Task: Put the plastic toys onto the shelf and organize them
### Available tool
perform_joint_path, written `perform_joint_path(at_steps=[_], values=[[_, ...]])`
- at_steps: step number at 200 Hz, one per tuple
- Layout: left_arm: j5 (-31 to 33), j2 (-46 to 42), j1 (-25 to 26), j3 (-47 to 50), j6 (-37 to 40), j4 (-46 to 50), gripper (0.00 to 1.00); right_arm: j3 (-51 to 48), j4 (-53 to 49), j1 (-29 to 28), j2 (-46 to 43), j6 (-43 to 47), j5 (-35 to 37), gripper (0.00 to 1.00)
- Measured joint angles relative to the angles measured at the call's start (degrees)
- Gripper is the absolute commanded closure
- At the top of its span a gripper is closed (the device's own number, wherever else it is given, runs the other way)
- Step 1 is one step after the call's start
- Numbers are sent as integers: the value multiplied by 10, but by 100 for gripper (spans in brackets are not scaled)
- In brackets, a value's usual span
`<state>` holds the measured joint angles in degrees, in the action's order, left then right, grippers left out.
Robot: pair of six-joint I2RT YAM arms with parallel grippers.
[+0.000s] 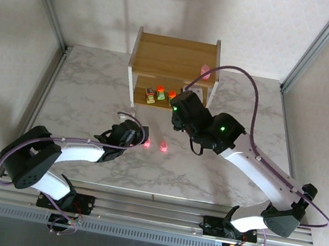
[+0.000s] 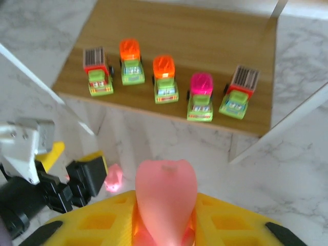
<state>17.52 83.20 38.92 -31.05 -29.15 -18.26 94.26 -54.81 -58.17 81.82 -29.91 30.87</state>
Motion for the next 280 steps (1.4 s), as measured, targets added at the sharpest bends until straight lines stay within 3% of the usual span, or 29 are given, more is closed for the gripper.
perform_joint_path(at_steps=[77,147,209,280], values=[[0,-8,6,1,5,-3,13,267,-77,7,129,68,50,71],[1,-15,7,2,6,-4,13,476,-143,74,263,99,42,71],[1,-15,7,3,7,-4,13,521,-173,122,308,100,17,71],[2,-15,7,4,7,-4,12,521,-183,134,313,100,5,70]])
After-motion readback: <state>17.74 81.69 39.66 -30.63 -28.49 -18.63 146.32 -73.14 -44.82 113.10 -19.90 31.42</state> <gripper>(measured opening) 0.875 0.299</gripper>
